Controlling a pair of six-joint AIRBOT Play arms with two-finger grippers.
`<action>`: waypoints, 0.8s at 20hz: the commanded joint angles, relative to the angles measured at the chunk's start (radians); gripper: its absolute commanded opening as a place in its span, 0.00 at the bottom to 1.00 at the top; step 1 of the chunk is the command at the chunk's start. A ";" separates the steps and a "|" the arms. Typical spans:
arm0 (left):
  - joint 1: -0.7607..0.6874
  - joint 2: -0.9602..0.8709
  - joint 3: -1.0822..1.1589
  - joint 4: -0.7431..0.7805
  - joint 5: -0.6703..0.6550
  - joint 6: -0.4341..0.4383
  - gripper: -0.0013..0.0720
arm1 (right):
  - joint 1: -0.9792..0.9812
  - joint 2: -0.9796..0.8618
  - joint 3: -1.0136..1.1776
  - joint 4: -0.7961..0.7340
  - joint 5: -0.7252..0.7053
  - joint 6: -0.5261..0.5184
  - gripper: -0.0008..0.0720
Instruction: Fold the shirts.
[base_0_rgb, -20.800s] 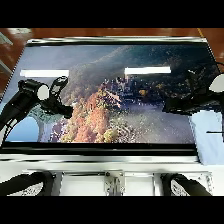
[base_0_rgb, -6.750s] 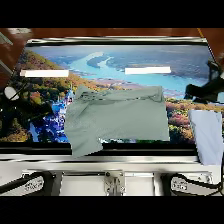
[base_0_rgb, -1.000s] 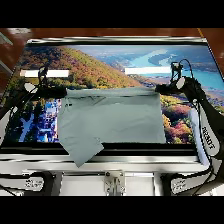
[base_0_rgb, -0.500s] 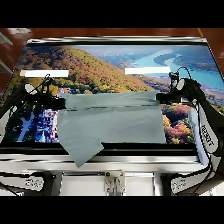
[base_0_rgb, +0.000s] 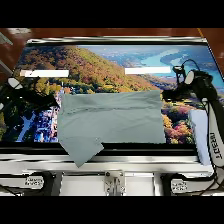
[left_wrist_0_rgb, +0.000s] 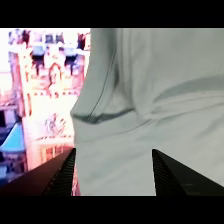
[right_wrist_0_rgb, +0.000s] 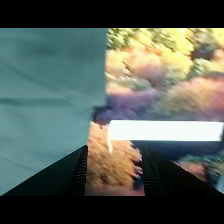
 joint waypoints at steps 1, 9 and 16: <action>0.122 0.111 -0.049 0.010 -0.253 0.074 0.81 | -0.100 0.121 -0.005 -0.088 0.209 -0.075 0.65; 0.296 0.403 -0.773 -0.231 -0.047 0.280 0.80 | -0.420 0.288 -0.275 0.453 0.230 -0.167 0.65; 0.230 0.394 -0.885 -0.250 0.105 0.280 0.80 | -0.417 0.288 -0.277 0.463 0.196 -0.167 0.65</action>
